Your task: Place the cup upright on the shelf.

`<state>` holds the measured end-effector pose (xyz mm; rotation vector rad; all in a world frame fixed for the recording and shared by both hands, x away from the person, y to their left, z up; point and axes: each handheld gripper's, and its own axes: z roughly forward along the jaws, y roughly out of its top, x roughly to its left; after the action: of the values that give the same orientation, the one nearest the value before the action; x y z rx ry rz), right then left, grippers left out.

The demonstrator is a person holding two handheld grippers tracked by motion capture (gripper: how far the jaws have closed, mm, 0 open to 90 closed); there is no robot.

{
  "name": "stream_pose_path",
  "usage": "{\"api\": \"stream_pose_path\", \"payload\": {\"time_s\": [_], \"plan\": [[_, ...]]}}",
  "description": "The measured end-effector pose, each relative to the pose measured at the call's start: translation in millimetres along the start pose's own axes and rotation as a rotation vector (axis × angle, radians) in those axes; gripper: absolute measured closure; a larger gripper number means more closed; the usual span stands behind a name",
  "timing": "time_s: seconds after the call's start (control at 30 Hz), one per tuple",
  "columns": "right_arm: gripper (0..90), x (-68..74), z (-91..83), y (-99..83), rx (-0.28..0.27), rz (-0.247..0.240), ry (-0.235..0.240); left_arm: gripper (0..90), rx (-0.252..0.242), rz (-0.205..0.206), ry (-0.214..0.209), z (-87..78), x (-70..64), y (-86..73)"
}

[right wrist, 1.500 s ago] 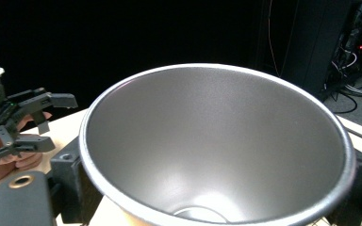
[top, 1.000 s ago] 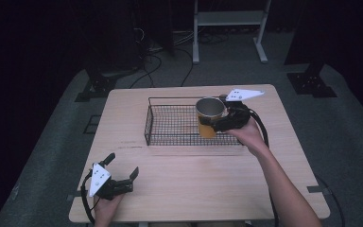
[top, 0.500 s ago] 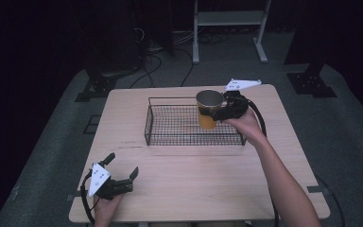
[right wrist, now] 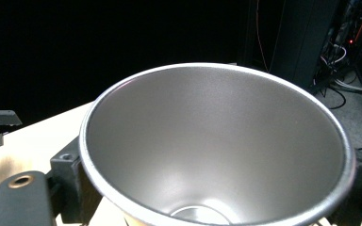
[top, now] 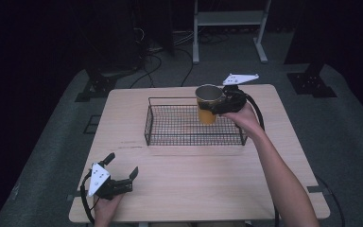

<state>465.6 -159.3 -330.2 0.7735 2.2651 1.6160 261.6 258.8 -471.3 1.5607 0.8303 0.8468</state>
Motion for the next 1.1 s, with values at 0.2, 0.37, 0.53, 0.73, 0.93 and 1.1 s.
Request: {"api": "stream_pose_path", "payload": {"time_s": [0.2,0.37,0.53,0.73,0.93,1.1], "plan": [[12.4,-6.4,10.0,1.6,0.011,-0.004,0.012,0.0,0.0,-0.001,-0.001,-0.2,0.2,0.0],[12.5,-15.0,20.7,-3.6,0.017,0.013,0.026,0.0,-0.002,-0.002,-0.001,-0.2,0.3,-0.1],[12.4,-21.7,33.2,-12.4,0.039,0.027,0.058,0.0,-0.001,-0.002,-0.001,-0.4,0.5,-0.1],[12.5,-29.1,47.6,-25.7,0.049,0.036,0.069,0.0,-0.001,-0.002,-0.002,-0.6,0.6,-0.1],[12.5,-37.0,60.0,-38.7,0.078,0.046,0.074,0.0,-0.002,-0.003,-0.003,-0.6,0.9,-0.1],[12.4,-39.3,70.1,-48.0,0.128,0.022,0.046,0.0,-0.003,-0.004,-0.003,-0.6,0.9,-0.1]]}}
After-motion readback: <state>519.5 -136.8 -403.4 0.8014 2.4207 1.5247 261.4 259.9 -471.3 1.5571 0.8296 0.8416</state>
